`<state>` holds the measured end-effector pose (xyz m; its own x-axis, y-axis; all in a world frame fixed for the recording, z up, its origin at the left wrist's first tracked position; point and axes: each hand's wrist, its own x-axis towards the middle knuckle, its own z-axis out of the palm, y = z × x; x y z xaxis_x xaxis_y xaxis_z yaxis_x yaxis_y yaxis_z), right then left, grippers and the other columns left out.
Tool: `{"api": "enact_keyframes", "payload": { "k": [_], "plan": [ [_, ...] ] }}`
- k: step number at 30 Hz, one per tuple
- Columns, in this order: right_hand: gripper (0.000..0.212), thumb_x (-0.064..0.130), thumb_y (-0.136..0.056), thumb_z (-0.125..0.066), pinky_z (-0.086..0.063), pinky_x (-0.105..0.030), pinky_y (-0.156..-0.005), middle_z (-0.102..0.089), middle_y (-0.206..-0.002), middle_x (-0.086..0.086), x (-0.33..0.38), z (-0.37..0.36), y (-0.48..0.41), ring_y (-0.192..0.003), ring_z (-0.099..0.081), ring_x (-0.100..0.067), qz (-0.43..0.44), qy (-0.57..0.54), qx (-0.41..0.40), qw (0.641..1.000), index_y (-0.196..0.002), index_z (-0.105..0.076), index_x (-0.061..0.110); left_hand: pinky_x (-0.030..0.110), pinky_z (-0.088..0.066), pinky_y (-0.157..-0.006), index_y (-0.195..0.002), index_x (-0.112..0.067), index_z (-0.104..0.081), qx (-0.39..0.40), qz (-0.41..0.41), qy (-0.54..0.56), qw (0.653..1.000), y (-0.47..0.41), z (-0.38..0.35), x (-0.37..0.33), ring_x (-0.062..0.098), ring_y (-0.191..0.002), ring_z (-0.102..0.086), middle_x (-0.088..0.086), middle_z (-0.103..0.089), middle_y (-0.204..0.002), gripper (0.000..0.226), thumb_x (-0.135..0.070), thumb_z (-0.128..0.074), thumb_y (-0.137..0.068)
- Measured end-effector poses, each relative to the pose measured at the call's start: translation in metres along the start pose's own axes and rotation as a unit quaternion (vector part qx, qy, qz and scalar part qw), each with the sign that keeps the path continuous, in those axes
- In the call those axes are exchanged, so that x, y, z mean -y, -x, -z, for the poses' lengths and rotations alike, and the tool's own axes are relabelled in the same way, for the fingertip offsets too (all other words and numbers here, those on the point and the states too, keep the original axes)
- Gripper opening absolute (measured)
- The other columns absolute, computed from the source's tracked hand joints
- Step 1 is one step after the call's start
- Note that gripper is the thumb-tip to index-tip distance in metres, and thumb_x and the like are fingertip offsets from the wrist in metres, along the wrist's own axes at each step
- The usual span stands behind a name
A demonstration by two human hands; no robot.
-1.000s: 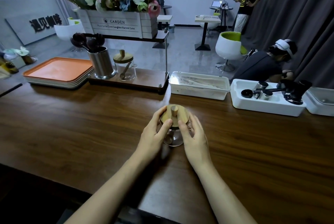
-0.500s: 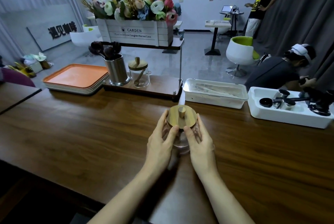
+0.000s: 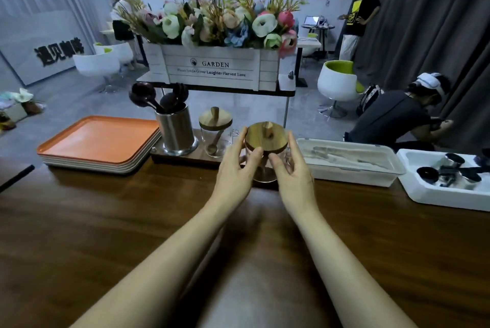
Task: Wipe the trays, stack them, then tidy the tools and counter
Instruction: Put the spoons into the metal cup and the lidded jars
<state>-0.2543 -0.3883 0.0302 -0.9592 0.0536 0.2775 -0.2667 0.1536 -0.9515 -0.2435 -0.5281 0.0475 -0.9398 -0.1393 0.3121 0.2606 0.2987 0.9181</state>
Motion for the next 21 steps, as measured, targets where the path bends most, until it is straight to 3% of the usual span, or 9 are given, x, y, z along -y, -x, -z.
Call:
{"api": "enact_keyframes", "payload": {
  "k": [2,4,6,9,11,16,21],
  "plan": [
    [0.063,0.039,-0.098,-0.063,-0.039,-0.019,-0.101,-0.052,-0.120,0.047,-0.003,-0.010,-0.017,-0.117,-0.051,0.014,-0.003,0.002,-0.007,1.000,-0.151,-0.032,0.050,0.014,-0.043,-0.096,-0.155,-0.041,-0.031,0.008,0.004,0.018,1.000,-0.018,0.001,0.007,-0.010,-0.121,-0.054,-0.017,-0.052,-0.135,0.062,-0.044,-0.060,-0.100],
    [0.063,0.041,-0.098,-0.062,-0.037,-0.018,-0.103,-0.049,-0.137,0.036,-0.008,-0.017,-0.031,-0.127,-0.046,0.011,-0.003,-0.001,-0.009,1.000,-0.152,-0.031,0.049,0.028,-0.045,-0.107,-0.147,-0.060,-0.029,0.015,0.006,0.010,1.000,-0.032,0.001,0.013,-0.001,-0.129,-0.052,-0.016,-0.051,-0.142,0.061,-0.055,-0.058,-0.094],
    [0.063,0.041,-0.097,-0.063,-0.036,-0.016,-0.103,-0.048,-0.139,0.037,-0.012,-0.022,-0.042,-0.128,-0.044,0.013,-0.014,-0.003,-0.010,1.000,-0.152,-0.032,0.050,0.039,-0.041,-0.115,-0.142,-0.068,-0.028,0.021,0.013,0.010,1.000,-0.044,0.001,0.022,0.003,-0.135,-0.048,-0.017,-0.048,-0.149,0.060,-0.061,-0.058,-0.090],
    [0.064,0.044,-0.095,-0.063,-0.036,-0.019,-0.104,-0.044,-0.120,0.054,-0.018,-0.029,-0.055,-0.124,-0.044,0.012,-0.036,0.009,-0.021,0.999,-0.149,-0.031,0.055,0.045,-0.036,-0.119,-0.159,-0.043,-0.020,0.049,0.036,0.013,0.998,-0.057,-0.001,0.039,0.005,-0.144,-0.040,-0.014,-0.040,-0.159,0.084,-0.064,-0.057,-0.087],
    [0.063,0.046,-0.094,-0.063,-0.038,-0.023,-0.106,-0.045,-0.117,0.054,-0.021,-0.032,-0.061,-0.125,-0.046,0.007,-0.044,0.019,-0.027,0.998,-0.147,-0.031,0.059,0.048,-0.032,-0.121,-0.160,-0.039,-0.018,0.075,0.049,0.017,0.996,-0.066,-0.004,0.054,0.008,-0.149,-0.034,-0.011,-0.037,-0.162,0.087,-0.063,-0.058,-0.087],
    [0.066,0.068,-0.080,-0.056,-0.044,-0.040,-0.111,-0.056,-0.141,0.020,-0.021,-0.037,-0.071,-0.129,-0.054,-0.006,-0.049,0.040,-0.036,0.997,-0.138,-0.026,0.074,0.040,-0.028,-0.124,-0.160,-0.031,-0.025,0.098,0.049,0.022,0.994,-0.070,-0.004,0.043,0.005,-0.149,-0.029,-0.012,-0.036,-0.161,0.075,-0.035,-0.053,-0.091],
    [0.068,0.072,-0.076,-0.051,-0.048,-0.044,-0.107,-0.060,-0.138,0.010,-0.024,-0.037,-0.076,-0.125,-0.058,-0.012,-0.062,0.054,-0.030,0.996,-0.136,-0.022,0.077,0.034,-0.028,-0.122,-0.159,-0.036,-0.024,0.102,0.048,0.038,0.993,-0.071,-0.008,0.047,-0.004,-0.146,-0.030,-0.020,-0.037,-0.157,0.075,-0.031,-0.052,-0.090]
  ]
}}
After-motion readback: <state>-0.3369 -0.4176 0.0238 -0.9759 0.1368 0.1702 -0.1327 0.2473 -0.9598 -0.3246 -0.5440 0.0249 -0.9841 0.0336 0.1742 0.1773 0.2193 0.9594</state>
